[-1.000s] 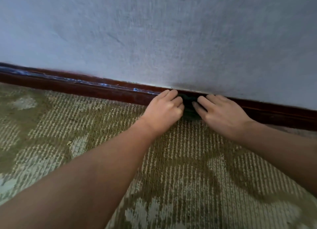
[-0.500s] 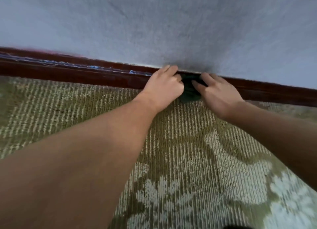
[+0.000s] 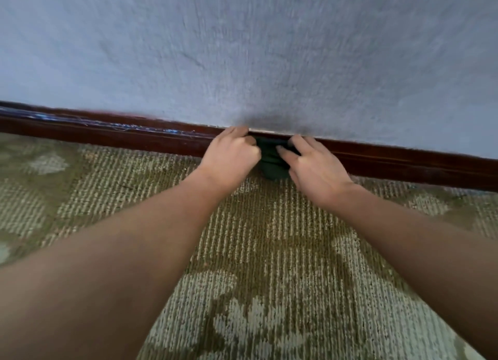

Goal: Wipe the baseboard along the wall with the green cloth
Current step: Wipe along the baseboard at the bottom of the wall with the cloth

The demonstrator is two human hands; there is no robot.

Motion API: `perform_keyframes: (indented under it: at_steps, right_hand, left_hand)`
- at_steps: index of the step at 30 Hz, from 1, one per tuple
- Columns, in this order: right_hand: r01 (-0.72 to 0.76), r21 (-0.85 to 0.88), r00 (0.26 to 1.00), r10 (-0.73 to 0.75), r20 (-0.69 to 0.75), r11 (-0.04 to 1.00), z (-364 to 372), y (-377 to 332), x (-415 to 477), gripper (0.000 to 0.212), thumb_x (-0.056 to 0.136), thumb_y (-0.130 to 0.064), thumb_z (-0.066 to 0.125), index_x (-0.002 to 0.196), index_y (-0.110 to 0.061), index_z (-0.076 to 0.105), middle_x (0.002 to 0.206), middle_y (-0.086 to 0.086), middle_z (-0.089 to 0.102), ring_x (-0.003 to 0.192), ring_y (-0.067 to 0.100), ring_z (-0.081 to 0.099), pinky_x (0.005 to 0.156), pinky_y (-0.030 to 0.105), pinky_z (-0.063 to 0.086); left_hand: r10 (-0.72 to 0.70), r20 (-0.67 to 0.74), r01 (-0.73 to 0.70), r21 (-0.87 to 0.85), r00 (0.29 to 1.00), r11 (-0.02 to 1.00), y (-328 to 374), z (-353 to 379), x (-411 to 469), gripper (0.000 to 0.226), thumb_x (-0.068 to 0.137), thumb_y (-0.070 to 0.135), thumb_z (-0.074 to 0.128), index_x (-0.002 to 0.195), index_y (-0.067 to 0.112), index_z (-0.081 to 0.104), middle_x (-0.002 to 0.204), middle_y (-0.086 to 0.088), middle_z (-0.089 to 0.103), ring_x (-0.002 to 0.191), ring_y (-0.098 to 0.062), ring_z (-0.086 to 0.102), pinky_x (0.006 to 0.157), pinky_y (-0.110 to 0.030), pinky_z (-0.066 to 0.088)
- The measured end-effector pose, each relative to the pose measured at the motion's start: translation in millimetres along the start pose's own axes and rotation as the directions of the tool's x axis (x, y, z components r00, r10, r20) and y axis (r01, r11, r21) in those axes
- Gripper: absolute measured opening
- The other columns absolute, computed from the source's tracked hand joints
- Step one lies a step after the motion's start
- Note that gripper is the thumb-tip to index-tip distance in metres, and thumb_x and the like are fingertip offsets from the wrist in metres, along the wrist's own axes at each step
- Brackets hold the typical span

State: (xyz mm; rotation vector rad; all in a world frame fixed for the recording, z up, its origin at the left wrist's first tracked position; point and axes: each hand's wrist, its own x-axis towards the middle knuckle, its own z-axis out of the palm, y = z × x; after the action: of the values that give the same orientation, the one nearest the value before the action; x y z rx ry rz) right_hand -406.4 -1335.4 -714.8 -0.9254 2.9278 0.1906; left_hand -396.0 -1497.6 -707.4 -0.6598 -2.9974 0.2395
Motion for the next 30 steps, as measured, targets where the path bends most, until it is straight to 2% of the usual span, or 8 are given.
perform_keyframes:
  at_steps: [2,5,10,15,19,22,26,30]
  right_hand:
    - [0.007,0.017,1.0,-0.007,-0.001,1.0,-3.6,0.7,-1.7,0.049,0.094,-0.01,0.044,0.141,-0.01,0.031,0.133,0.009,0.036,0.122,0.025,0.033,0.104,0.032,0.024]
    - [-0.003,0.029,1.0,0.004,-0.019,1.0,-7.6,0.3,-1.3,0.044,0.093,-0.01,0.046,0.136,-0.01,0.039,0.132,0.01,0.038,0.122,0.027,0.035,0.103,0.033,0.026]
    - [-0.029,0.074,0.998,0.033,-0.047,0.997,-13.4,-11.3,8.7,0.036,0.089,-0.006,0.048,0.125,-0.007,0.051,0.129,0.012,0.041,0.119,0.03,0.036,0.1,0.035,0.029]
    - [-0.022,0.099,1.0,0.023,-0.013,0.995,-11.9,-24.3,18.2,0.041,0.088,-0.001,0.045,0.129,-0.004,0.048,0.132,0.014,0.036,0.12,0.031,0.034,0.101,0.036,0.029]
    - [-0.045,0.107,0.998,0.04,0.047,0.993,-10.1,-31.5,18.4,0.045,0.089,-0.002,0.046,0.133,-0.002,0.042,0.134,0.014,0.032,0.121,0.031,0.031,0.1,0.036,0.03]
    - [-0.041,0.109,0.995,0.031,0.099,0.993,-7.9,-46.5,15.9,0.052,0.087,-0.001,0.048,0.137,-0.002,0.034,0.132,0.013,0.032,0.116,0.029,0.035,0.097,0.035,0.033]
    - [0.009,0.069,0.999,-0.011,0.036,0.998,-13.7,-57.0,18.6,0.055,0.087,-0.001,0.049,0.139,-0.005,0.032,0.127,0.014,0.032,0.113,0.029,0.035,0.096,0.035,0.033]
    - [0.018,0.031,0.999,-0.019,0.045,0.999,-15.4,-62.1,17.3,0.054,0.088,-0.002,0.049,0.139,-0.005,0.032,0.125,0.015,0.032,0.114,0.03,0.035,0.096,0.035,0.033]
  left_hand:
    - [-0.014,0.046,0.014,0.017,0.999,1.0,0.9,-0.5,2.1,0.029,0.088,0.008,0.047,0.112,0.012,0.064,0.109,-0.003,0.063,0.114,-0.023,0.042,0.096,-0.03,0.03]
    - [-0.013,0.046,0.011,0.038,0.999,0.999,-1.4,-5.4,2.3,0.027,0.088,0.008,0.05,0.11,0.011,0.065,0.108,-0.003,0.065,0.114,-0.024,0.044,0.096,-0.032,0.034]
    - [0.014,-0.035,-0.012,0.036,0.999,0.999,-9.9,-7.8,-4.8,0.016,0.069,-0.006,0.065,0.082,-0.001,0.073,0.079,-0.014,0.071,0.088,-0.033,0.058,0.079,-0.039,0.047]
    - [-0.042,-0.035,0.042,-0.01,0.998,0.999,-22.8,-1.6,-11.8,0.022,0.073,-0.007,0.061,0.091,0.0,0.072,0.087,-0.014,0.071,0.09,-0.033,0.054,0.081,-0.04,0.044]
    - [-0.112,0.064,0.115,-0.045,0.992,0.992,-23.2,3.9,-7.9,0.032,0.083,0.001,0.053,0.112,0.01,0.065,0.108,-0.006,0.065,0.106,-0.024,0.044,0.09,-0.031,0.036]
    - [-0.138,0.066,0.142,-0.053,0.988,0.988,-29.5,0.4,-9.9,0.031,0.082,0.002,0.053,0.109,0.01,0.066,0.107,-0.007,0.063,0.106,-0.024,0.045,0.088,-0.032,0.04]
    - [-0.18,0.106,0.184,-0.02,0.978,0.983,-36.7,0.3,-26.9,0.029,0.086,0.005,0.05,0.11,0.01,0.065,0.106,-0.006,0.063,0.107,-0.023,0.046,0.087,-0.031,0.038]
    - [-0.15,0.103,0.152,-0.012,0.983,0.988,-35.7,-0.2,-35.7,0.029,0.087,0.005,0.05,0.11,0.012,0.065,0.105,-0.003,0.065,0.106,-0.02,0.045,0.092,-0.027,0.033]
